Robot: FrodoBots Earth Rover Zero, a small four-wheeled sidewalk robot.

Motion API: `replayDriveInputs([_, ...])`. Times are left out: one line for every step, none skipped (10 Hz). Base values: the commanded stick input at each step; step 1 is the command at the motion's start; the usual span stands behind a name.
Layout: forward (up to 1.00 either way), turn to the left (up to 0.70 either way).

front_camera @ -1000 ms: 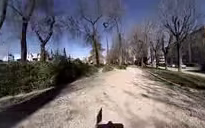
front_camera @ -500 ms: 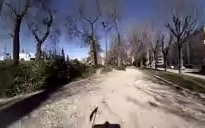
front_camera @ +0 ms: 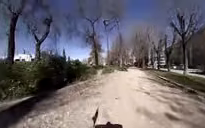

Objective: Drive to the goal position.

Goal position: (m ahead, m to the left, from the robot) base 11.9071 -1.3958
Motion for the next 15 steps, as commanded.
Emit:
replayDriveInputs([1.0, 0.0])
replayDriveInputs([1.0, 0.0])
replayDriveInputs([1.0, 0.0])
replayDriveInputs([1.0, 0.0])
replayDriveInputs([1.0, 0.0])
replayDriveInputs([1.0, 0.0])
replayDriveInputs([1.0, 0.0])
replayDriveInputs([1.0, 0.0])
replayDriveInputs([1.0, 0.0])
replayDriveInputs([1.0, 0.0])
replayDriveInputs([1.0, 0.0])
replayDriveInputs([1.0, 0.0])
replayDriveInputs([1.0, 0.0])
replayDriveInputs([1.0, 0.0])
replayDriveInputs([1.0, 0.0])
